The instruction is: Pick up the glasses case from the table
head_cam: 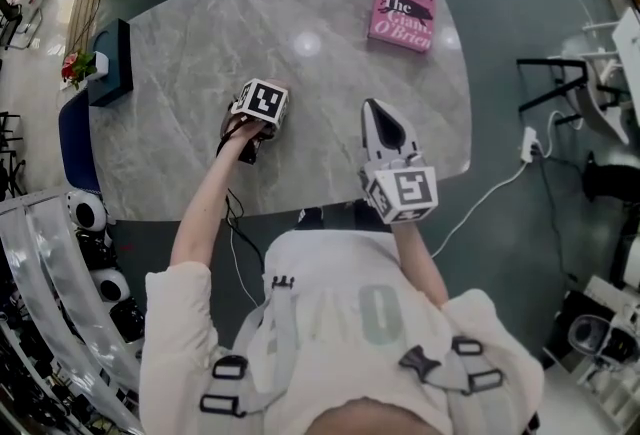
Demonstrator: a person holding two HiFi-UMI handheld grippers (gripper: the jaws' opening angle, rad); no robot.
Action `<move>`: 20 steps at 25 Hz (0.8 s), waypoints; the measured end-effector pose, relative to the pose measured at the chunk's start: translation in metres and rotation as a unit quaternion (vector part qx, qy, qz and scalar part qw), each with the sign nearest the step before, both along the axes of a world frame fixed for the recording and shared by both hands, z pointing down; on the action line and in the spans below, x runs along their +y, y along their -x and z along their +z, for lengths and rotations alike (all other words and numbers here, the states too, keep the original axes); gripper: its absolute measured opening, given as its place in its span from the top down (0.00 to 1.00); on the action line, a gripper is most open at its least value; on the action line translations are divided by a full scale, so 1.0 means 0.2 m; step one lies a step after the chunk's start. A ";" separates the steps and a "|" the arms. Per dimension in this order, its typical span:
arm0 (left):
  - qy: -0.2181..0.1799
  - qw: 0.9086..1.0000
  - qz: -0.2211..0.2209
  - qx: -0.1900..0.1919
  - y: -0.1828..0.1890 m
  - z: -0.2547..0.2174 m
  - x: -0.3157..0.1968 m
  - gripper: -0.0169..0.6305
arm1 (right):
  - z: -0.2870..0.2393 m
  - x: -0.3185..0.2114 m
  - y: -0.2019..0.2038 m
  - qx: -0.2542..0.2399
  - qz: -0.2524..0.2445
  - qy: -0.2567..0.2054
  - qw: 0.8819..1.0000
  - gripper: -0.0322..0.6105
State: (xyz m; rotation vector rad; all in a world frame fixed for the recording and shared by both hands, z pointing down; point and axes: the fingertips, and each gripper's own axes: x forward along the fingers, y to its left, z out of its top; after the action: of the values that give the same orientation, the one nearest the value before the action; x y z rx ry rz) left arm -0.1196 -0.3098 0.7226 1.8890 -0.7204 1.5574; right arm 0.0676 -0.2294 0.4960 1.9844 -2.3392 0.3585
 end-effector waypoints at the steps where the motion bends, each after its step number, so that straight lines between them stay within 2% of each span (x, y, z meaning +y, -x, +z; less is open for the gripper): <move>1: 0.010 1.000 -0.005 0.001 0.00 0.02 0.01 0.39 | 0.00 0.00 0.00 0.000 -0.001 0.001 1.000 0.95; 4: 0.030 1.000 0.001 -0.001 0.01 0.02 0.00 0.38 | 0.00 -0.01 0.01 0.001 -0.002 0.003 1.000 0.95; 11: 0.032 0.999 0.020 -0.018 0.02 0.01 -0.01 0.37 | 0.01 -0.01 0.01 0.000 -0.006 0.006 1.000 0.95; 17: 0.034 0.999 0.018 -0.026 0.03 0.00 -0.01 0.37 | -0.01 -0.01 0.02 0.002 -0.010 0.004 1.000 0.95; 20: 0.041 0.999 0.008 -0.017 0.01 0.02 0.01 0.37 | -0.01 -0.01 0.02 0.002 -0.013 0.001 1.000 0.95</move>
State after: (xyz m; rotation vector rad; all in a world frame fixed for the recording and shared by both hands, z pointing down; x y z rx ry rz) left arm -0.1226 -0.3078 0.7266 1.8161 -0.6482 1.6083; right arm 0.0635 -0.2309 0.4932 1.9517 -2.3587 0.3540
